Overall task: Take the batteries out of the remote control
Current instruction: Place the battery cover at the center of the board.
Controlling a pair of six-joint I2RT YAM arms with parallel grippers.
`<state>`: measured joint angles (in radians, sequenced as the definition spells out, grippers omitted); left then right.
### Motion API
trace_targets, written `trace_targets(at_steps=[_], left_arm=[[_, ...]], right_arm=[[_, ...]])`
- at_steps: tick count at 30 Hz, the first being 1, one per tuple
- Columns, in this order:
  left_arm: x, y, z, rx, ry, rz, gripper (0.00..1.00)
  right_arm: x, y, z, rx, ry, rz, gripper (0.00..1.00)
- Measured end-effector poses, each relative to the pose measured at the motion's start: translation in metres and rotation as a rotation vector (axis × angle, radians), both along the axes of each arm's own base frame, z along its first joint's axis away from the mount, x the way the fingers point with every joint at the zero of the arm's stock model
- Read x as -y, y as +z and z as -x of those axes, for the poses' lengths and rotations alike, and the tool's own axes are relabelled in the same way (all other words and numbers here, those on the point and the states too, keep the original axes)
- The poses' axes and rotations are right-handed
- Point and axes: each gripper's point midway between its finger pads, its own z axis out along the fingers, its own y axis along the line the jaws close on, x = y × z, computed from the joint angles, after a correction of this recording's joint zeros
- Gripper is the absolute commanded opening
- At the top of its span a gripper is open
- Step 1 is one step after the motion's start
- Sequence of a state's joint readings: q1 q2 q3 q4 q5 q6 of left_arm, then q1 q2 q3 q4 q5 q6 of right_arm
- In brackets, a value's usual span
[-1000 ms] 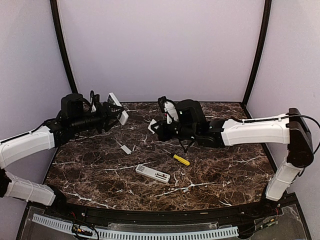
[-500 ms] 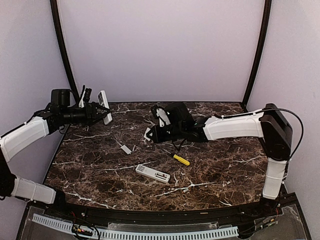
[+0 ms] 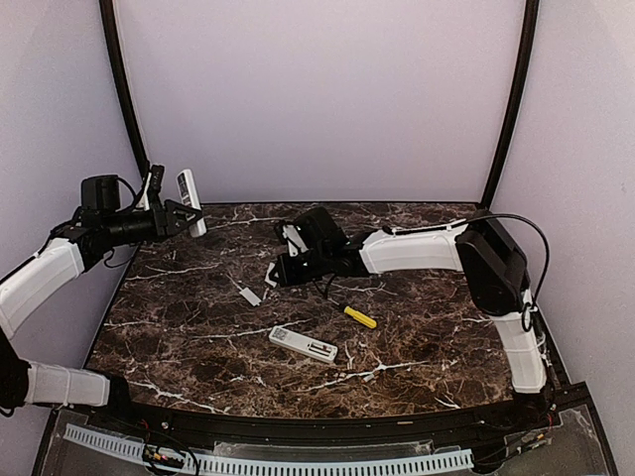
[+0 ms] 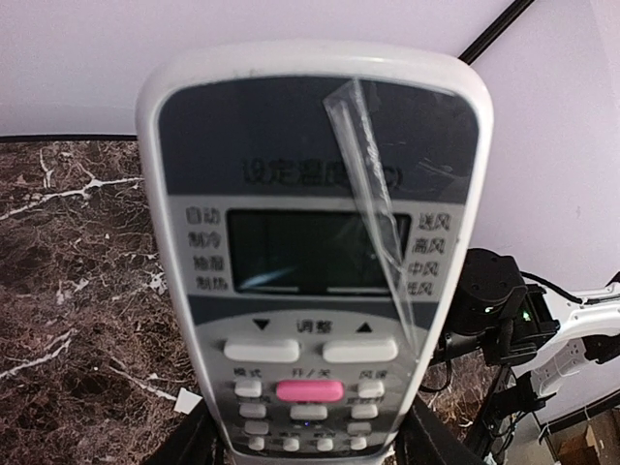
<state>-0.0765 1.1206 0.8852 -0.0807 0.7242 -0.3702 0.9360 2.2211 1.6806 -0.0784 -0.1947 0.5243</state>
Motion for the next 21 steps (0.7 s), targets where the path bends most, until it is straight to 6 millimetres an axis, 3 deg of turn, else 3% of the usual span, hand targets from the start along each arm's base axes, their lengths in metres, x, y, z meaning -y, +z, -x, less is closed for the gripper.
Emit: trace_targets(at_steps=[5, 13, 21], left_arm=[[0.002, 0.002, 0.002, 0.009, -0.017, 0.007, 0.40], [0.005, 0.006, 0.003, 0.026, -0.039, 0.018, 0.41], [0.005, 0.007, 0.004, 0.027, -0.040, 0.019, 0.40]], right_arm=[[-0.011, -0.019, -0.006, -0.035, 0.004, 0.025, 0.03], [-0.021, -0.034, -0.013, -0.053, 0.000, 0.042, 0.03], [-0.023, -0.055, -0.016, -0.077, -0.005, 0.080, 0.12]])
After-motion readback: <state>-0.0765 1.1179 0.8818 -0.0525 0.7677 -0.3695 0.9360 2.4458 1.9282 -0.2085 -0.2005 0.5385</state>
